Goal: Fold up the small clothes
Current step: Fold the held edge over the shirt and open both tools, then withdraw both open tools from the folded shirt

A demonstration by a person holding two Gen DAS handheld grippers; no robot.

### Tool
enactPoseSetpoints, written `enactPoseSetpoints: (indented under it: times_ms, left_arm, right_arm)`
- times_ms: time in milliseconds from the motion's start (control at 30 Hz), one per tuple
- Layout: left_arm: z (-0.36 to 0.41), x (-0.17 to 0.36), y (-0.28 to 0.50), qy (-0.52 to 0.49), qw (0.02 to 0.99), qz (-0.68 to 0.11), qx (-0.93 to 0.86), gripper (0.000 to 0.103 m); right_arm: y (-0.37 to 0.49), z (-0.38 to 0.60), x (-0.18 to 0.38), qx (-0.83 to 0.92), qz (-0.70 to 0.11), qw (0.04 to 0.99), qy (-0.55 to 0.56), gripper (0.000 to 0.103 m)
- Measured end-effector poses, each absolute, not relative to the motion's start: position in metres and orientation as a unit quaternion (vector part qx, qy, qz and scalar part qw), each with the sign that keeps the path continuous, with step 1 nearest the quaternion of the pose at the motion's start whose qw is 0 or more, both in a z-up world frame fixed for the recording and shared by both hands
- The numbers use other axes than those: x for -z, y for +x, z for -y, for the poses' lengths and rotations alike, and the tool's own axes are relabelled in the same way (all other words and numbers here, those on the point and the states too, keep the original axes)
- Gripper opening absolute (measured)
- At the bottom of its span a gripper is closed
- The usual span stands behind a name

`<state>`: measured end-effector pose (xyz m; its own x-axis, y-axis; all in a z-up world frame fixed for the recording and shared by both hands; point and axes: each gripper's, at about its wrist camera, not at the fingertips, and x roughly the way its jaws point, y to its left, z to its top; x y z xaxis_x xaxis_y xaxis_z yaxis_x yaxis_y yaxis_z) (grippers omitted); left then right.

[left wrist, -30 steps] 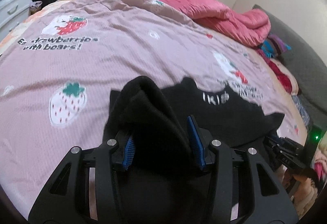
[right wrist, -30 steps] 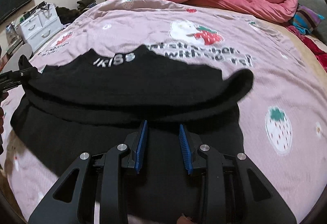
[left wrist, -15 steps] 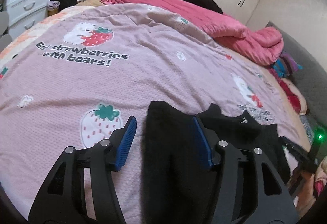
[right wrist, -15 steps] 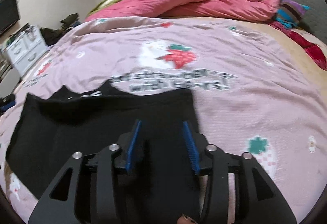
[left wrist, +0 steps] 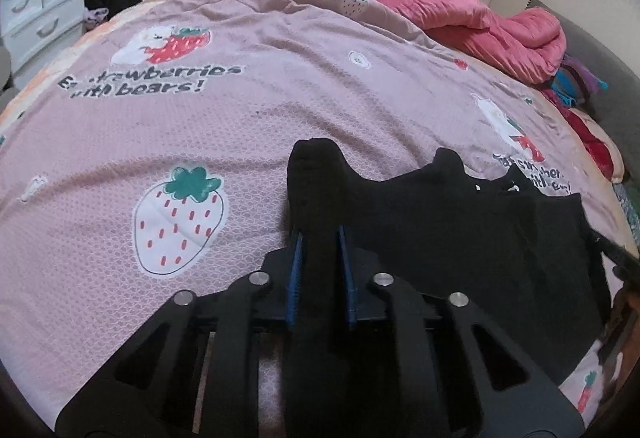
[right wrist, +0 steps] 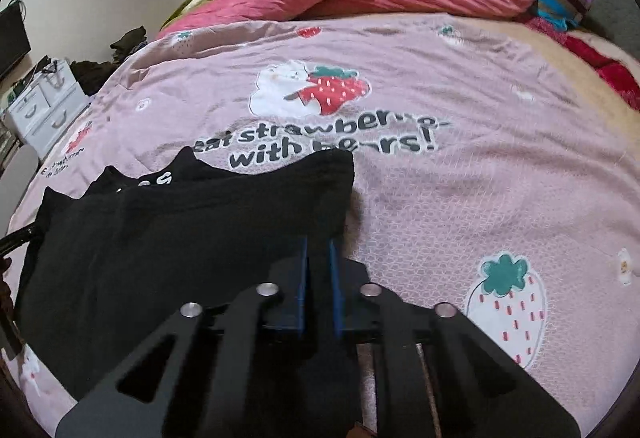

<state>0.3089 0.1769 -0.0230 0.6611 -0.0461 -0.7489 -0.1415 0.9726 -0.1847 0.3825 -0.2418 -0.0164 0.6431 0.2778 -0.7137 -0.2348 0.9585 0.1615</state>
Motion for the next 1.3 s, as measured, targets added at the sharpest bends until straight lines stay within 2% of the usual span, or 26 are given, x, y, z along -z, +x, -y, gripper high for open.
enactPoseSetpoints:
  times_ms: [67,200,400,600,700,767,833,867,1000,1067,1200,1267,1300]
  left_arm:
    - [-0.180,0.013,0.304,-0.118,0.909,-0.400,-0.024,0.003]
    - [-0.188,-0.007,0.295,-0.125,0.920,-0.370,-0.021,0.003]
    - [-0.185,0.014,0.304,-0.110,0.910,-0.398,-0.037,0.003]
    - [-0.180,0.014,0.301,-0.096,0.910,-0.400,-0.044,0.005]
    - [-0.176,0.014,0.299,-0.087,0.908,-0.407,-0.049,0.009]
    - [-0.173,0.014,0.295,-0.081,0.907,-0.409,-0.051,0.016]
    - [-0.171,0.015,0.290,-0.079,0.906,-0.412,-0.050,0.022]
    - [-0.170,0.015,0.287,-0.078,0.906,-0.413,-0.051,0.028]
    - [-0.169,0.020,0.278,-0.079,0.900,-0.425,-0.054,0.037]
    - [-0.169,0.022,0.272,-0.081,0.898,-0.429,-0.059,0.045]
    - [-0.172,0.021,0.260,-0.088,0.896,-0.432,-0.062,0.052]
    - [-0.173,0.019,0.255,-0.088,0.895,-0.432,-0.063,0.056]
    - [-0.174,0.019,0.252,-0.090,0.896,-0.431,-0.064,0.057]
  right_arm:
    - [0.378,0.244,0.003,-0.144,-0.378,0.914,0.030,0.006]
    - [0.377,0.253,-0.011,-0.145,-0.349,0.925,0.044,0.006]
    - [0.386,0.250,0.014,-0.121,-0.385,0.914,0.033,0.006]
    - [0.383,0.248,0.016,-0.114,-0.385,0.915,0.026,0.007]
    - [0.374,0.246,0.017,-0.100,-0.393,0.914,0.022,0.015]
    - [0.366,0.248,0.016,-0.102,-0.393,0.913,0.033,0.031]
    - [0.354,0.246,0.012,-0.100,-0.386,0.916,0.035,0.040]
    - [0.347,0.244,0.009,-0.101,-0.380,0.919,0.031,0.042]
    - [0.322,0.229,0.002,-0.123,-0.367,0.922,0.020,0.051]
    - [0.310,0.215,-0.002,-0.146,-0.367,0.919,0.016,0.056]
    - [0.286,0.182,-0.008,-0.201,-0.359,0.911,0.004,0.064]
    - [0.276,0.169,-0.011,-0.219,-0.356,0.908,0.002,0.075]
    - [0.271,0.163,-0.012,-0.229,-0.355,0.906,0.000,0.077]
